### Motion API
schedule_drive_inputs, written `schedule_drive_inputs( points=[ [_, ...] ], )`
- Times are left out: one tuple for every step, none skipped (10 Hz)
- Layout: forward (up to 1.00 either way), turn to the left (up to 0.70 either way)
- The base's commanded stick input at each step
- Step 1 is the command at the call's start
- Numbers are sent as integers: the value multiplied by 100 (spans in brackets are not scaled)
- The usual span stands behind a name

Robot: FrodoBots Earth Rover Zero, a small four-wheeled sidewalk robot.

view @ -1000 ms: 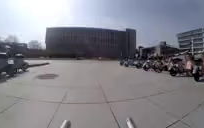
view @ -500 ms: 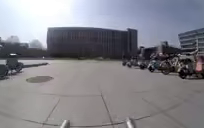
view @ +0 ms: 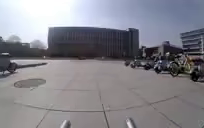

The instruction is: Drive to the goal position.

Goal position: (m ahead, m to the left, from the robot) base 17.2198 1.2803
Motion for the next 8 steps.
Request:
schedule_drive_inputs(
  points=[
    [100,2],
    [100,0],
    [100,0],
    [100,0],
    [100,6],
    [100,19],
    [100,8],
    [100,0]
  ],
)
